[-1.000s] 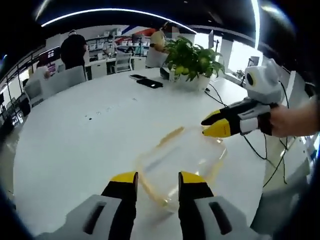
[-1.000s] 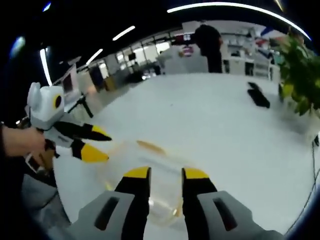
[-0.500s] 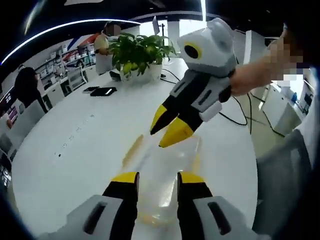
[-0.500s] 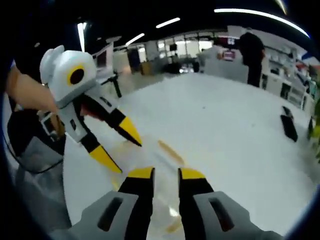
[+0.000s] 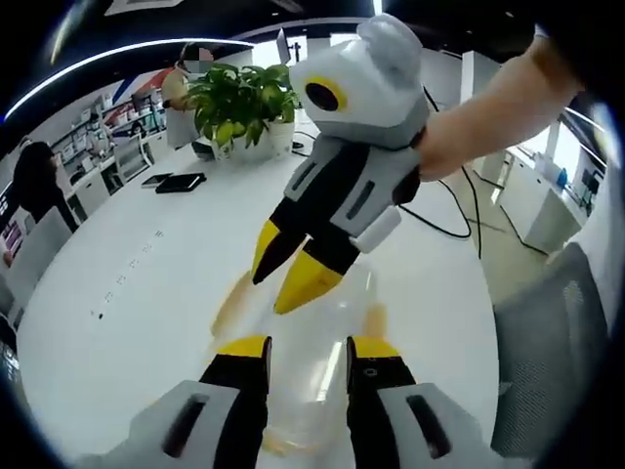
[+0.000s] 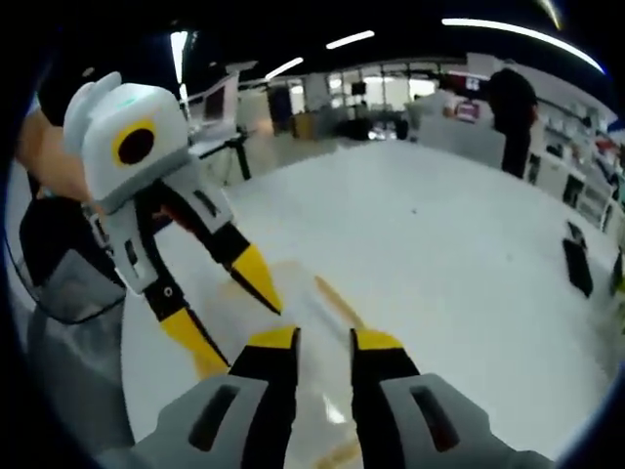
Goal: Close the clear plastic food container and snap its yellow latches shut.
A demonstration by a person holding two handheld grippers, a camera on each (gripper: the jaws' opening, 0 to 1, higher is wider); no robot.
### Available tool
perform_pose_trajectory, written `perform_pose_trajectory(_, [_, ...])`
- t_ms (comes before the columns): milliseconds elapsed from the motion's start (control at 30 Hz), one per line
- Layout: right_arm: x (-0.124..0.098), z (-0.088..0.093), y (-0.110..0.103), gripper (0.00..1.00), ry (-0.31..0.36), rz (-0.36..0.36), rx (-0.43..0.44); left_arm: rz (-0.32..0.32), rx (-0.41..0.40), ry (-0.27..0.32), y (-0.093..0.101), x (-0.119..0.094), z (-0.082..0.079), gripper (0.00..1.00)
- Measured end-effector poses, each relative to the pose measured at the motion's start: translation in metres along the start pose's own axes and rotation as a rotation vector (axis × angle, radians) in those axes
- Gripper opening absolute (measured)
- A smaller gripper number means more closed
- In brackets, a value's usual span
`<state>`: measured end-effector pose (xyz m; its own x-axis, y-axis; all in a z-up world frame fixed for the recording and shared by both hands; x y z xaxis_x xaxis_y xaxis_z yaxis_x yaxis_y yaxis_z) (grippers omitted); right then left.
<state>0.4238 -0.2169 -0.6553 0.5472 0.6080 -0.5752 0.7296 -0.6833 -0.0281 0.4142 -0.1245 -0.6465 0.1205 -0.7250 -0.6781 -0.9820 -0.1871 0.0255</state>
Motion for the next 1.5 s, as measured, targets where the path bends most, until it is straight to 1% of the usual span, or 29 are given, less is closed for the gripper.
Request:
perform_pose_trajectory(133, [0.003, -0.002, 0.001, 0.19, -0.006, -0.012, -0.017, 0.014, 0.024, 0.000, 0.006, 0.000, -0.001, 0.25])
perform_pose_trajectory(267, [0.005, -0.004, 0.002, 0.21, -0.004, -0.021, -0.028, 0.019, 0.072, -0.007, 0.011, 0.002, -0.001, 0.25])
perform_pose_trajectory(433, [0.010, -0.005, 0.004, 0.24, -0.022, -0.044, -0.049, 0.025, 0.121, -0.019, 0.014, 0.003, 0.000, 0.28])
perform_pose_trajectory(533, [0.011, -0.006, 0.005, 0.24, -0.031, -0.061, -0.069, 0.023, 0.184, -0.023, 0.017, 0.002, -0.001, 0.29])
perform_pose_trajectory(667, [0.013, -0.007, 0.009, 0.26, -0.046, -0.083, -0.090, 0.033, 0.220, -0.034, 0.017, 0.004, 0.001, 0.31])
perform_pose_trajectory(800, [0.016, -0.008, 0.015, 0.29, -0.059, -0.108, -0.112, 0.033, 0.291, -0.056, 0.018, 0.007, 0.002, 0.31])
perform_pose_trajectory(833, [0.018, -0.009, 0.017, 0.30, -0.059, -0.119, -0.115, 0.034, 0.315, -0.063, 0.018, 0.008, 0.003, 0.32])
perform_pose_trajectory(900, [0.018, -0.011, 0.018, 0.32, -0.060, -0.150, -0.106, 0.039, 0.339, -0.072, 0.020, 0.010, 0.004, 0.32])
perform_pose_trajectory(1033, [0.019, -0.013, 0.019, 0.38, -0.058, -0.216, -0.100, 0.036, 0.374, -0.084, 0.022, 0.013, 0.004, 0.34])
perform_pose_trajectory(1100, [0.022, -0.014, 0.030, 0.40, -0.066, -0.230, -0.109, 0.034, 0.388, -0.087, 0.022, 0.015, 0.003, 0.34])
perform_pose_trajectory(1167, [0.023, -0.013, 0.031, 0.40, -0.075, -0.259, -0.119, 0.037, 0.378, -0.080, 0.020, 0.016, -0.001, 0.35])
perform_pose_trajectory(1200, [0.023, -0.012, 0.031, 0.40, -0.086, -0.288, -0.113, 0.039, 0.364, -0.078, 0.019, 0.017, -0.002, 0.35])
perform_pose_trajectory(1267, [0.024, -0.009, 0.032, 0.37, -0.107, -0.319, -0.133, 0.039, 0.356, -0.090, 0.015, 0.021, -0.002, 0.35])
perform_pose_trajectory(1367, [0.031, -0.007, 0.040, 0.37, -0.123, -0.346, -0.147, 0.036, 0.375, -0.108, 0.014, 0.023, -0.001, 0.34])
perform_pose_trajectory(1400, [0.030, -0.005, 0.038, 0.37, -0.130, -0.361, -0.149, 0.037, 0.378, -0.121, 0.013, 0.024, 0.000, 0.34])
perform_pose_trajectory(1467, [0.030, -0.005, 0.039, 0.37, -0.128, -0.382, -0.146, 0.034, 0.393, -0.123, 0.015, 0.024, -0.001, 0.35])
perform_pose_trajectory(1500, [0.030, -0.005, 0.039, 0.37, -0.138, -0.406, -0.146, 0.030, 0.401, -0.130, 0.016, 0.024, -0.001, 0.35])
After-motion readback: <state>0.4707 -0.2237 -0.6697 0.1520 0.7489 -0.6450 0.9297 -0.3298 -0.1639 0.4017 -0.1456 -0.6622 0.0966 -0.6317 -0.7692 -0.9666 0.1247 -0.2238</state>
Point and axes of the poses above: the point that each gripper's makers call its tool centre point, and the gripper's own axes: x roughly forward along the fingers, y roughly to its right, z roughly out of its underside, the point moved 6 cm from there along -x, roughly backward along the fingers, and after that the axes turned 6 degrees about -x, right-handed, at the moved point
